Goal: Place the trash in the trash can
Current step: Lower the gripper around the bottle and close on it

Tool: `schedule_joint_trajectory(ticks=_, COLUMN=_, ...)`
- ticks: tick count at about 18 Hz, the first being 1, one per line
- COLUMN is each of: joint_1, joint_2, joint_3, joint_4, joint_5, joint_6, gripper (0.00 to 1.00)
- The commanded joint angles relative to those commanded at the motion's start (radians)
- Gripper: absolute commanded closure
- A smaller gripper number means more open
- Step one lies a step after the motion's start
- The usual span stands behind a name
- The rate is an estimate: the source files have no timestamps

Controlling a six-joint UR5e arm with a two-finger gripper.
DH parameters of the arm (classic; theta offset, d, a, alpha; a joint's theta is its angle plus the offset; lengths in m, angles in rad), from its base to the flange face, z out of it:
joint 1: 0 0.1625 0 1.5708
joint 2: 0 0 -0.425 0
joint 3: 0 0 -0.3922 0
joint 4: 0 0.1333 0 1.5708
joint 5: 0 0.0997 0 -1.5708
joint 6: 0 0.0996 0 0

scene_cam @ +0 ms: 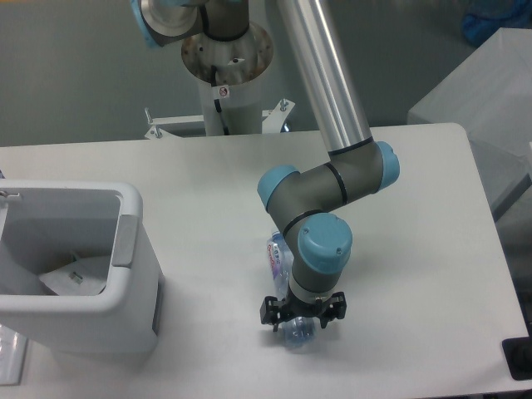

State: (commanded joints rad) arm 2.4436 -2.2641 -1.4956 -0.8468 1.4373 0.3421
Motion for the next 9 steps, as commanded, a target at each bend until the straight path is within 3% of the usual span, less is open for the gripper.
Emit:
schedule_joint_trajectory(ticks=5, joint_1=-0.002, joint_2=0.014, joint_3=-0.006, joint_4=-0.002, joint_5=0.0, joint_6=0.0, gripper=0.43)
schedule_joint_trajectory(ticks=9, joint_1=-0.002, joint_2=0.017, joint_3=-0.006, joint_4=-0.003, joint_5=0.0, joint_6=0.0, gripper=0.45)
